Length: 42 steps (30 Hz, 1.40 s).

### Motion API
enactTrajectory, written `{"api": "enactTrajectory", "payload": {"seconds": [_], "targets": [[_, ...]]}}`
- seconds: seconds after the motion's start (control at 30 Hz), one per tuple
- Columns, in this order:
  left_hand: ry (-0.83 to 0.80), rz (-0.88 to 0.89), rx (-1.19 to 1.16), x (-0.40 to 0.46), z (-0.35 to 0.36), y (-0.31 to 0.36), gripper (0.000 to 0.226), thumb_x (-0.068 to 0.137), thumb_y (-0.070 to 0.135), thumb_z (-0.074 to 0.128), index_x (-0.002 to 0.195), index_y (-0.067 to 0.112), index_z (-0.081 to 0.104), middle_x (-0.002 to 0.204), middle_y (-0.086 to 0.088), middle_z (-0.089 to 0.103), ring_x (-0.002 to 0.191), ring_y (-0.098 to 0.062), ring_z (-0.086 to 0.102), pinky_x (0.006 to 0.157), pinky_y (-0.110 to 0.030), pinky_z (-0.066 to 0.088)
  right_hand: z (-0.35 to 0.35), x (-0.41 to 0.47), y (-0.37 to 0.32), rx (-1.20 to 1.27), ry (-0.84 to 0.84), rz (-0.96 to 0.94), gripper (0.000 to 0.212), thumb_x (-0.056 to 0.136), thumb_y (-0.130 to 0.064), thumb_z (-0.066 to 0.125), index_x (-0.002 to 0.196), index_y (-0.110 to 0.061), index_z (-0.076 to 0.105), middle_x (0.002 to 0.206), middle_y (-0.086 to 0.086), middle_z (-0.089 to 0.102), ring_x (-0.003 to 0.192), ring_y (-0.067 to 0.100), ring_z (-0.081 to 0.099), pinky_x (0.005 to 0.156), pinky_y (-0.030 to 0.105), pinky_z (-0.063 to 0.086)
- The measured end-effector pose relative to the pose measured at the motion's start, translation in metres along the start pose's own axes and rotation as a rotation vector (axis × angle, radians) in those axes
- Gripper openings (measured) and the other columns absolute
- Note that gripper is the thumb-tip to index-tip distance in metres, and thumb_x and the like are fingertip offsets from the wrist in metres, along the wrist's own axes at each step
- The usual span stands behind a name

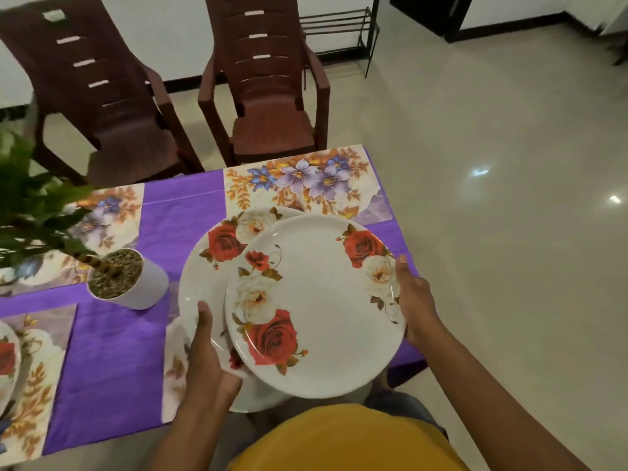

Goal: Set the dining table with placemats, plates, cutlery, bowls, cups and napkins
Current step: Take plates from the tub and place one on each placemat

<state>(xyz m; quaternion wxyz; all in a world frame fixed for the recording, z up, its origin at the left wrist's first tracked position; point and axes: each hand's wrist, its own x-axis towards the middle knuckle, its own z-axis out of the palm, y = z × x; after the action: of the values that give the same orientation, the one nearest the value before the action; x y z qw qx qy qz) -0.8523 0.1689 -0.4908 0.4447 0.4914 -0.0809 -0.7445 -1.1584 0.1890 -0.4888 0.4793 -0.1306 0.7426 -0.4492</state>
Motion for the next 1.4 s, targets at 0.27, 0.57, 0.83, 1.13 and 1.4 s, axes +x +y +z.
{"api": "enactTrajectory", "payload": {"seconds": [0.27,0.57,0.83,1.13,1.4], "targets": [[0.166,0.082,-0.15,-0.013,0.074,-0.078,0.064,0.095,0.069,0.053,0.147,0.031,0.057,0.14,-0.009,0.067,0.13,-0.034,0.063,0.108,-0.059,0.049,-0.099,0.062,-0.043,-0.052,-0.125,-0.006,0.062,0.104,-0.06,0.04,0.099,-0.01,0.075,0.079,0.017,0.077,0.067,0.029,0.072,0.067,0.034,0.058],[0.219,0.129,-0.231,-0.024,0.098,-0.117,0.066,0.091,0.068,0.059,0.146,0.031,0.057,0.136,-0.012,0.069,0.116,-0.035,0.071,0.083,-0.058,0.062,-0.141,0.097,-0.064,0.004,-0.142,0.024,0.061,0.103,-0.061,0.043,0.098,-0.009,0.074,0.073,0.014,0.075,0.057,0.021,0.071,0.061,0.031,0.055],[0.116,0.025,-0.158,-0.001,0.111,-0.119,0.065,0.091,0.07,0.055,0.145,0.035,0.057,0.136,-0.012,0.069,0.117,-0.037,0.07,0.085,-0.059,0.061,-0.166,0.097,-0.062,0.022,-0.058,0.031,0.062,0.103,-0.061,0.042,0.1,-0.008,0.073,0.069,0.01,0.074,0.054,0.018,0.067,0.06,0.029,0.052],[0.211,0.019,-0.066,0.026,0.163,-0.136,0.065,0.088,0.065,0.065,0.142,0.03,0.061,0.133,-0.014,0.07,0.123,-0.04,0.066,0.099,-0.062,0.054,-0.207,0.138,-0.077,0.113,0.006,0.045,0.065,0.101,-0.064,0.044,0.102,-0.005,0.071,0.069,0.013,0.073,0.056,0.023,0.065,0.065,0.033,0.051],[0.283,0.092,-0.132,0.055,0.249,-0.193,0.066,0.093,0.064,0.055,0.146,0.025,0.056,0.134,-0.014,0.068,0.116,-0.038,0.067,0.077,-0.05,0.064,-0.26,0.24,-0.122,0.086,-0.046,0.068,0.062,0.102,-0.061,0.045,0.105,-0.005,0.071,0.075,0.013,0.074,0.056,0.019,0.069,0.065,0.032,0.055]]}}
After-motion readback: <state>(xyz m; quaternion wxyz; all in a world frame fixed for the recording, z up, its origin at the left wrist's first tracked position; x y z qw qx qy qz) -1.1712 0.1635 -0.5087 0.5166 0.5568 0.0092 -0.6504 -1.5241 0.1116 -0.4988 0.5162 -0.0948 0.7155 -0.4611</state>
